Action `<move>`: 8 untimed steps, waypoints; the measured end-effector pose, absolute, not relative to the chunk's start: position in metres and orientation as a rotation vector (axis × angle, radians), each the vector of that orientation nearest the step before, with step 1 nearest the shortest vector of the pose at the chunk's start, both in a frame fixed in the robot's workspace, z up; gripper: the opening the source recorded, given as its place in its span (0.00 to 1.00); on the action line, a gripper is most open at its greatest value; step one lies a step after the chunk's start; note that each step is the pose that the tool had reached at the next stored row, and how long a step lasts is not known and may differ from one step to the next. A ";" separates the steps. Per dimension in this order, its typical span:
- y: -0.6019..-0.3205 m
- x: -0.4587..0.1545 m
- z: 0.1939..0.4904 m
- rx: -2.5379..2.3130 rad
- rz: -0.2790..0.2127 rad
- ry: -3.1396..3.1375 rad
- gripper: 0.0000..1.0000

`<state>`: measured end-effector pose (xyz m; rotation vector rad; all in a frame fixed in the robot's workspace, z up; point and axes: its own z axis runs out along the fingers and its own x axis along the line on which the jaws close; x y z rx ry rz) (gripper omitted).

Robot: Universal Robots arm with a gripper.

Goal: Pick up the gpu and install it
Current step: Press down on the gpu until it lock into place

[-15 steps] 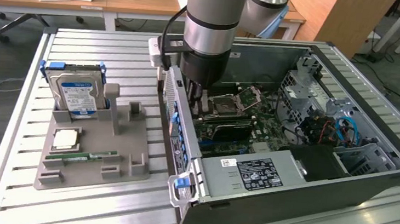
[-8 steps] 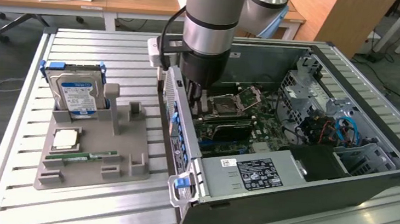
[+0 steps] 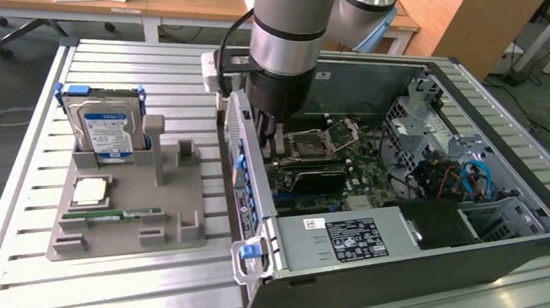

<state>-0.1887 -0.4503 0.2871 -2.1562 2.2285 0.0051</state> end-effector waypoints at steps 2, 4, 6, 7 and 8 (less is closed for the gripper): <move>-0.450 -0.189 0.287 -2.156 0.005 2.229 0.11; -0.450 -0.189 0.287 -2.156 0.005 2.229 0.11; -0.450 -0.189 0.287 -2.156 0.005 2.229 0.11; -0.450 -0.189 0.287 -2.156 0.005 2.229 0.11; -0.450 -0.189 0.287 -2.156 0.005 2.229 0.11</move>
